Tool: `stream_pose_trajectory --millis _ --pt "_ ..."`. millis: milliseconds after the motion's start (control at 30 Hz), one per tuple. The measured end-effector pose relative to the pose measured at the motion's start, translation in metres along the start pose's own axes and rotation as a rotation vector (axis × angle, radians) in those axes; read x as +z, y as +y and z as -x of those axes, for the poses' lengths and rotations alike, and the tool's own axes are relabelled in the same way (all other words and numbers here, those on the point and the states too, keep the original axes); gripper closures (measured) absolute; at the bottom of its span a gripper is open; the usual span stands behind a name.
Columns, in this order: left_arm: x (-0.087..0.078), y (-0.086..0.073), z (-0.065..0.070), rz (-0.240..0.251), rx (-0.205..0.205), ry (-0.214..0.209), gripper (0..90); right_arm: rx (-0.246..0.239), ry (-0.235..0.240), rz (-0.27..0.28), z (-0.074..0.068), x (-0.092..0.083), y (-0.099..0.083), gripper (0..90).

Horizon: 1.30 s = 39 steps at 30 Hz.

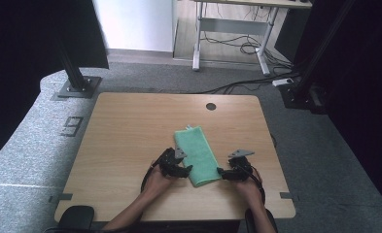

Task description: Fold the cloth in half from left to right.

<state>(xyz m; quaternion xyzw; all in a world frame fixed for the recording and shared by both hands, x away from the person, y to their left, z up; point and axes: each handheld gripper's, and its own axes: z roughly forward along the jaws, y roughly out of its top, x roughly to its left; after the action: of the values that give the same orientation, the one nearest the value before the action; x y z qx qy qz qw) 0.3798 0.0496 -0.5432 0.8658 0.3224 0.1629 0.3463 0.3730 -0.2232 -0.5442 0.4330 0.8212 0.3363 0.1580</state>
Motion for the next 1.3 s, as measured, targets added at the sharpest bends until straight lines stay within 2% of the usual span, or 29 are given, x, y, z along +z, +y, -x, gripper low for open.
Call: stream_pose_trajectory --millis 267,367,433,600,733,900,1167,1233,1300 --pt "-0.007 -0.006 0.025 0.002 -0.003 -0.062 23.6 0.001 0.000 0.000 0.000 0.000 0.000 33.1" --pt "-0.006 -0.010 0.027 0.002 -0.002 -0.065 23.6 0.002 0.001 -0.001 0.000 0.000 0.000 33.1" --pt "-0.007 -0.011 0.022 -0.008 -0.020 -0.073 23.3 0.001 0.000 -0.001 0.000 0.000 0.000 32.8" --pt "-0.013 -0.014 0.013 -0.026 -0.010 -0.035 23.3 -0.014 0.011 -0.005 -0.007 0.003 0.002 30.4" --pt "-0.020 -0.021 -0.001 -0.035 -0.028 -0.022 23.3 -0.038 0.028 -0.005 -0.018 0.008 0.007 29.1" --pt "-0.031 -0.033 -0.023 -0.041 -0.062 -0.005 22.3 -0.068 0.049 -0.001 -0.038 0.018 0.016 27.9" --pt "-0.044 -0.050 -0.057 -0.045 -0.102 -0.003 21.1 -0.099 0.073 0.025 -0.066 0.038 0.032 26.1" --pt "-0.046 -0.052 -0.063 -0.048 -0.101 0.005 20.3 -0.104 0.078 0.030 -0.069 0.042 0.036 25.2" --pt "-0.046 -0.053 -0.067 -0.045 -0.111 -0.007 19.8 -0.102 0.079 0.035 -0.071 0.045 0.038 24.6"
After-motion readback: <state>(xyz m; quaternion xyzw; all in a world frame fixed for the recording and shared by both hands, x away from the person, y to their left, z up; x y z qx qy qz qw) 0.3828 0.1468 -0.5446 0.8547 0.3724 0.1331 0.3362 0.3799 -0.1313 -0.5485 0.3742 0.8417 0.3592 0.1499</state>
